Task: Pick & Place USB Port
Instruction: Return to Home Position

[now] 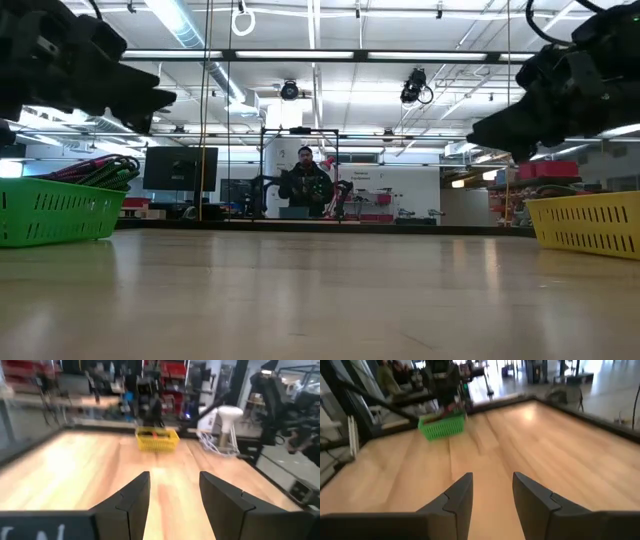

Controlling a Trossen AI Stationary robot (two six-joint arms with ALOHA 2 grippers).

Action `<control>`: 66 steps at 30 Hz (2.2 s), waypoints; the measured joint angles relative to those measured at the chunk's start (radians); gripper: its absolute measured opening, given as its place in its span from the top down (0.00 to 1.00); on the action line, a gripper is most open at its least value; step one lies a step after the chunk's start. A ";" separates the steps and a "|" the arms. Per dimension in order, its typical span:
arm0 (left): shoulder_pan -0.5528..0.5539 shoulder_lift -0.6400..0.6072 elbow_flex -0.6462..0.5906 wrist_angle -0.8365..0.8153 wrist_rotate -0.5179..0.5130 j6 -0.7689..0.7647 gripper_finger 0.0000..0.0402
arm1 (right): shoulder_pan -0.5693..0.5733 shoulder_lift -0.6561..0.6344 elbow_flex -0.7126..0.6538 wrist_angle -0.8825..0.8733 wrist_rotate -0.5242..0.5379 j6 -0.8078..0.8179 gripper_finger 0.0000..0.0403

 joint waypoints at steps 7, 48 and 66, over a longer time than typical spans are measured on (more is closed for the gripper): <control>-0.002 0.000 0.000 -0.048 0.062 -0.054 0.56 | 0.001 0.000 0.000 -0.003 -0.072 0.073 0.65; -0.093 -0.200 -0.001 0.005 0.053 -0.048 0.56 | 0.000 -0.486 0.000 -0.019 -0.050 0.079 0.65; -0.130 -0.200 -0.001 0.012 0.053 -0.048 0.56 | 0.000 -0.658 0.001 0.034 -0.049 0.079 0.65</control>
